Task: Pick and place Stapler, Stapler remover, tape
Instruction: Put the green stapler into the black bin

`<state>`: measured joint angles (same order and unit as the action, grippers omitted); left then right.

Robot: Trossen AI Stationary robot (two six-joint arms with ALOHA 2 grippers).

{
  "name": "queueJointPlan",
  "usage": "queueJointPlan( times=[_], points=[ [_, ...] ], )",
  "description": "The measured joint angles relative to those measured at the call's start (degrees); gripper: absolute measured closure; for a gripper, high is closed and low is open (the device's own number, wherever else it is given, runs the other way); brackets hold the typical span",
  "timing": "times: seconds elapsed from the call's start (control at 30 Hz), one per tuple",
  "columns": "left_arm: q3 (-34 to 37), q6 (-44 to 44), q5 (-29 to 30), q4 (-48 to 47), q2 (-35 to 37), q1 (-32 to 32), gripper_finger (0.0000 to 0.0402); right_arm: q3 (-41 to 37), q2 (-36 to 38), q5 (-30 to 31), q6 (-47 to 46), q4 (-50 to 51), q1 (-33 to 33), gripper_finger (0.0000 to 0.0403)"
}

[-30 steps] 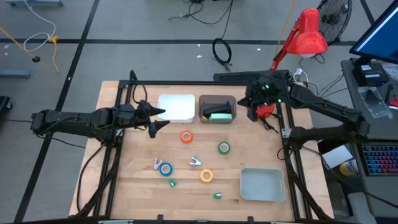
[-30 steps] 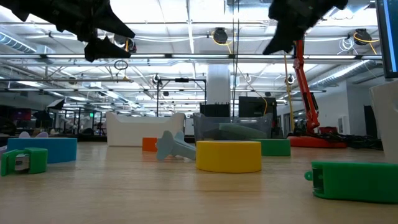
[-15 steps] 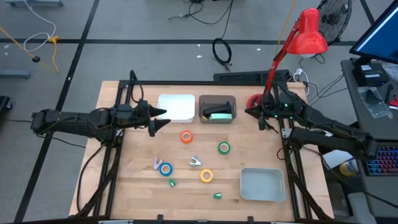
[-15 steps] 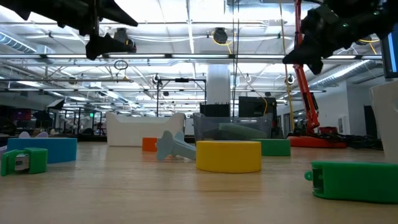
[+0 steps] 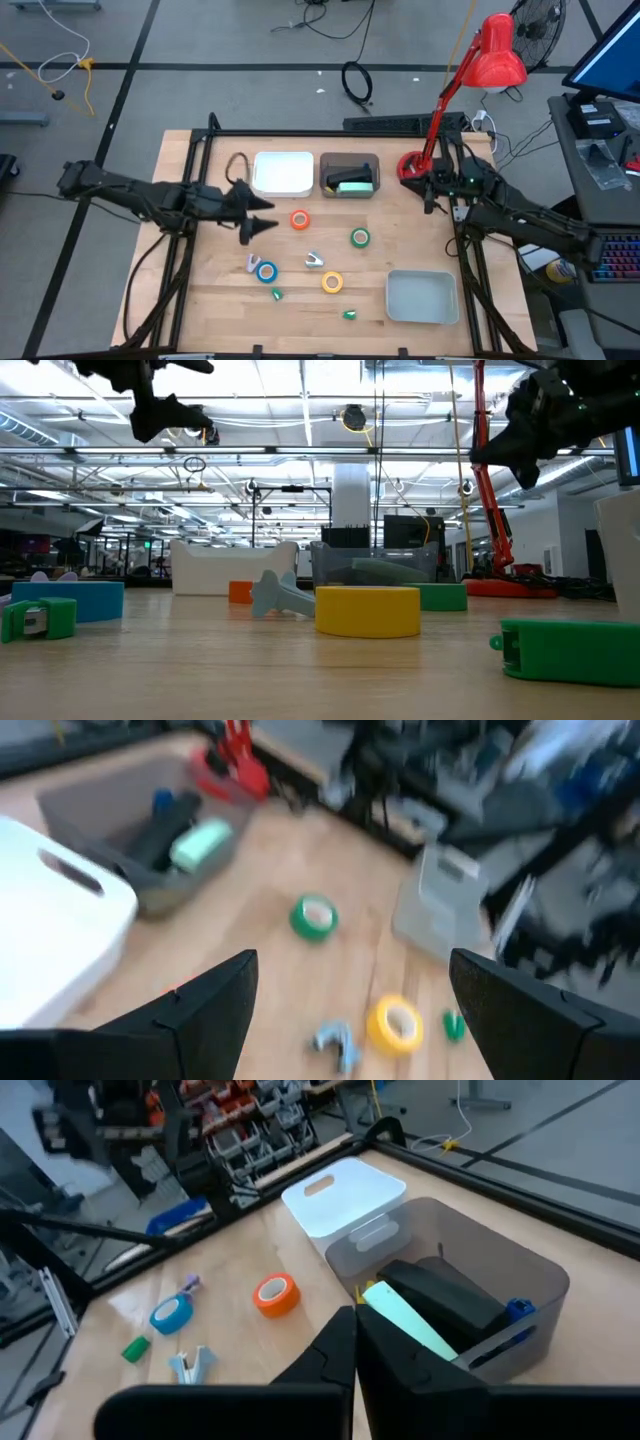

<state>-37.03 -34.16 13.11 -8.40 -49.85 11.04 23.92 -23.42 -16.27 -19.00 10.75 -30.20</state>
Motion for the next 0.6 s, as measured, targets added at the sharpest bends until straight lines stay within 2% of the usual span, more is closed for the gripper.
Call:
queueJointPlan(
  times=[0.4,0.6],
  points=[
    [-21.27,-3.62,0.50,-28.58,-21.75,13.29,0.0069,-9.34,3.05,-1.96,-6.32,-12.38,0.02,0.0401],
    [-31.20,1.83,1.33,-38.28,-34.56,17.52,0.0069,-10.37,3.30,-2.06,-6.01,-14.00,0.04,0.0401]
  ],
)
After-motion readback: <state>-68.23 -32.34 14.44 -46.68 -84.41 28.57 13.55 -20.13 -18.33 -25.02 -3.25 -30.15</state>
